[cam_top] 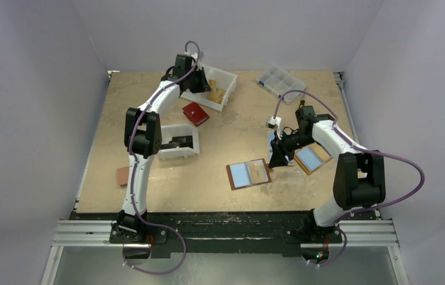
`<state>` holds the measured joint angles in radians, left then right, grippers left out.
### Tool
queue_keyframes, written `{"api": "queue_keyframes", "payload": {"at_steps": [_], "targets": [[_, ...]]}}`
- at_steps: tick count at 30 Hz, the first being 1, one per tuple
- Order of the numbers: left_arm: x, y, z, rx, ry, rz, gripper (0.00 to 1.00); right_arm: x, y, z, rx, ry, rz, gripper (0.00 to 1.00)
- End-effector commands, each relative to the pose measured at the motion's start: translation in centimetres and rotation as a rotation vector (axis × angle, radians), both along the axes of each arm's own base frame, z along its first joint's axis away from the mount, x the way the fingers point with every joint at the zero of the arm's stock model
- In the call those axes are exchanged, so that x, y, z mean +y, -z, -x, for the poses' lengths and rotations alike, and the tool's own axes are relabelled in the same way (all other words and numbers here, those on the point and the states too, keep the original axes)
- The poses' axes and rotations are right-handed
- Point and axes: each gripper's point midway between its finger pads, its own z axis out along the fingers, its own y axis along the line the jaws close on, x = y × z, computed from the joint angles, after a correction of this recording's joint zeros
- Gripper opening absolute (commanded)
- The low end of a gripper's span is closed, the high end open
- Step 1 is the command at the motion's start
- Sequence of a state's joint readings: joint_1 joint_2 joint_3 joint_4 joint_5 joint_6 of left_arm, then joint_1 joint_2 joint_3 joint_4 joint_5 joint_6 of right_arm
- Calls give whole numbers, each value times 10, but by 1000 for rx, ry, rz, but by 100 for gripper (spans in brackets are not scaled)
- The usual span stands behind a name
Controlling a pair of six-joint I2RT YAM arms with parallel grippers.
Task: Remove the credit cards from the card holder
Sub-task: Place the credit card in the storage box.
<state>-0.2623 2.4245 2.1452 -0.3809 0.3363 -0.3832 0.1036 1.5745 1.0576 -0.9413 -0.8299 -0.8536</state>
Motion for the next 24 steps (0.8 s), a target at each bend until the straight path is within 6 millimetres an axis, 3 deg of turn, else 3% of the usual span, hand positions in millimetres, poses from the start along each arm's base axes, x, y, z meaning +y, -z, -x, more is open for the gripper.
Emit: {"api": "queue_keyframes", "payload": {"at_steps": [1,6,14,15,16,18,21,24], "targets": [[-7,-27,-18,-93,-12,23,0,2,-9,-2,-28,-1,-28,50],[-13,-23,-18,-93,-7,19,0,2,-9,-2,-29,-4,-30,50],[-40,-19,-15,-100,38,36,0,2,-9,-2,-28,-4,-31,50],[-35,-19,-17,-99,9,15,3,2,-9,-2,-28,-4,-31,50],[-28,-18,-20,-95,-27,-15,15,1,-10,-2,-29,-1,-30,50],[-10,-24,-27,-109,-113,-82,30,1,-11,-2,-36,1,-31,50],[0,-56,-34,-173,-164,-101,47,1,-12,-3,-43,5,-34,51],[3,-97,-37,-247,-182,-81,52,1,-12,-3,-36,6,-36,51]]}}
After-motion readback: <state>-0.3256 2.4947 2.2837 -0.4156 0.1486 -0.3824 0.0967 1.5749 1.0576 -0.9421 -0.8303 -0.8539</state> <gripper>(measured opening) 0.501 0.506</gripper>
